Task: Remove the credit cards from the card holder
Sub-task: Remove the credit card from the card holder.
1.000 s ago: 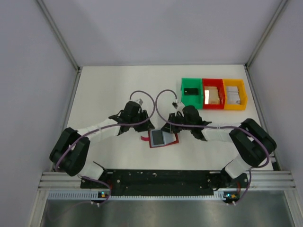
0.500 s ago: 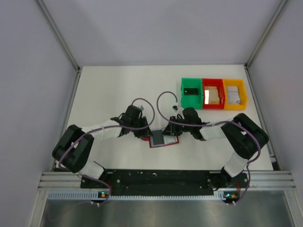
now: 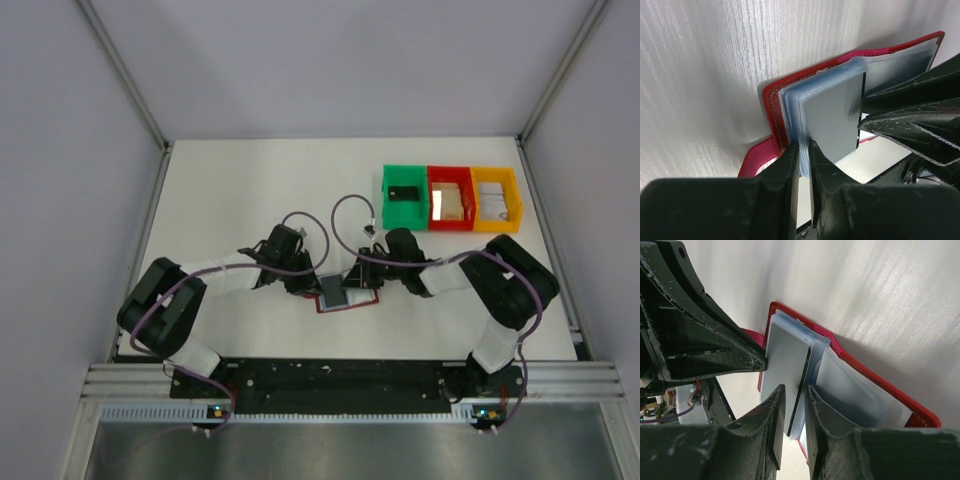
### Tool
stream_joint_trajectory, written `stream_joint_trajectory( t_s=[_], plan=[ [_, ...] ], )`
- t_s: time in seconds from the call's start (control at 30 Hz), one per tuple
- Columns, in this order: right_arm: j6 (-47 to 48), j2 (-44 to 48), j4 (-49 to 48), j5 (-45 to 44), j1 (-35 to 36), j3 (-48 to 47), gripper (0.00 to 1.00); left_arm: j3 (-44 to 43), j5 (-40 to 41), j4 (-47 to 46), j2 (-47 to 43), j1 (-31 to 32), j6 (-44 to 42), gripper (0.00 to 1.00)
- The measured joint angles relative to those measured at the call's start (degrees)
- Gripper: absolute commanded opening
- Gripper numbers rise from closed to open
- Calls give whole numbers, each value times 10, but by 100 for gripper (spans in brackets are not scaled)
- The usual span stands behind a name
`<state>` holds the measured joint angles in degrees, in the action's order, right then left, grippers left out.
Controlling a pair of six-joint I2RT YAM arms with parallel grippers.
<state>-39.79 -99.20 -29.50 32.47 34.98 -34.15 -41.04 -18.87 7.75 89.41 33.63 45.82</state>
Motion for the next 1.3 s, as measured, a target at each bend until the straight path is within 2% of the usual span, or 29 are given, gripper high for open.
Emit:
stream_joint_trajectory(
  t_s=[0.23, 0.57, 0.93, 0.97, 1.13, 1.3],
  plan=[
    [-19, -17, -24, 12, -8, 0, 0, -1, -3, 0, 1, 0, 1, 10],
    [-38, -17, -66, 34, -25, 23, 0, -2, -3, 0, 1, 2, 0, 3],
    [-38, -17, -70, 56, -41, 26, 0, 1, -5, -5, 1, -3, -2, 4],
    [-38, -17, -71, 58, -41, 26, 0, 1, -6, -5, 1, -3, -2, 4],
    [-39, -17, -71, 66, -41, 26, 22, 3, -9, -10, 1, -4, -2, 4],
    [-30, -17, -36, 57, -41, 19, 22, 7, -11, -18, 1, -4, -1, 3]
  ],
)
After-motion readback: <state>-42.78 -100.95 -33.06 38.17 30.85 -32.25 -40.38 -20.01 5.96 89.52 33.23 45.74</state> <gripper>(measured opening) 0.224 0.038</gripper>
